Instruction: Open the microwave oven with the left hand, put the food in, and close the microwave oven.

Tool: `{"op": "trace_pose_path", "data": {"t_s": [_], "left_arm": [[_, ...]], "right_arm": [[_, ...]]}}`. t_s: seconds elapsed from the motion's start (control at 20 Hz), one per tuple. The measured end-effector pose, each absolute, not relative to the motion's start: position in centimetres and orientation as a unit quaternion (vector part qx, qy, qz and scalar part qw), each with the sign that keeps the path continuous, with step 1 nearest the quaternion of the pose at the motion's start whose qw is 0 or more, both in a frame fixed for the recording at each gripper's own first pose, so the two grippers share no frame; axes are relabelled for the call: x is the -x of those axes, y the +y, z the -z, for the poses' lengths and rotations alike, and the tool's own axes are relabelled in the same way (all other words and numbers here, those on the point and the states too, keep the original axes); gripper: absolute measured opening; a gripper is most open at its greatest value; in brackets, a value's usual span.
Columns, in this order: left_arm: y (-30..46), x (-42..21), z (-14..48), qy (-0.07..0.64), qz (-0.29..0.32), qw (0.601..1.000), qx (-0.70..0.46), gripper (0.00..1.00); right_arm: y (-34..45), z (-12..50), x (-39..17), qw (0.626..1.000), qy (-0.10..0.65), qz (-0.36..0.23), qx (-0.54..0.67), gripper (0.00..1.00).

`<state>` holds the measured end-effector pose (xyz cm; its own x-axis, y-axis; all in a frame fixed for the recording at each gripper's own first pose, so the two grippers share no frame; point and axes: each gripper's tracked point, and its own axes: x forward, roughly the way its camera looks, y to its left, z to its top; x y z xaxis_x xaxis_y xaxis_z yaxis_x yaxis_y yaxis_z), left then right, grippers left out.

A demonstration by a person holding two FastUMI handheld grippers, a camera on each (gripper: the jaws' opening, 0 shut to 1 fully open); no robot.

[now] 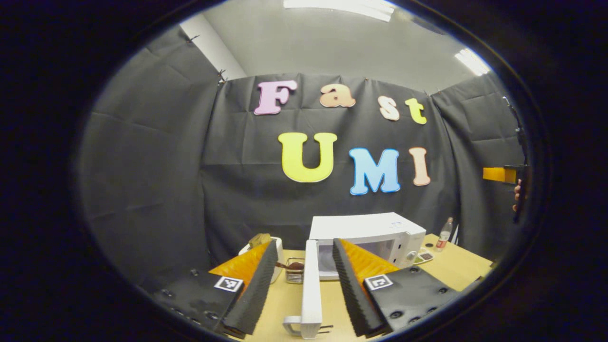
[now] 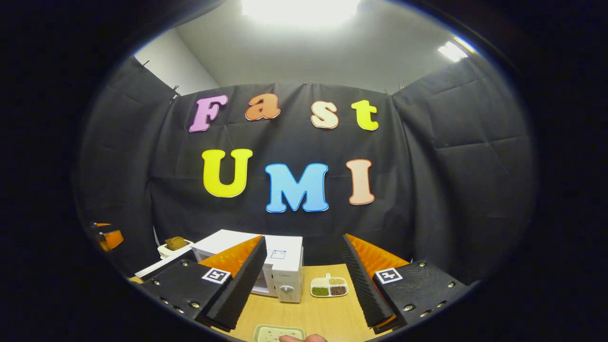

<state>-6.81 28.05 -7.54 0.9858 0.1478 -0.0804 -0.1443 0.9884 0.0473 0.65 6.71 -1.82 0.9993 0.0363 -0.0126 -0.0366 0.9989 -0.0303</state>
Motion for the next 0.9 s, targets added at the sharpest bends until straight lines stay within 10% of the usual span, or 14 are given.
{"op": "trace_pose_path", "data": {"t_s": [0.15, 0.9], "left_arm": [[30.7, 7.6, 11.0, 0.084, -0.106, 0.991, -0.012, 0.08], [29.9, 10.2, 24.0, 0.209, -0.054, 0.976, 0.029, 0.07]], "right_arm": [[7.1, 2.7, -1.0, 0.999, 0.017, -0.023, 0.020, 0.97], [6.9, 3.4, -3.1, 0.998, 0.032, -0.035, 0.038, 0.95]]}}
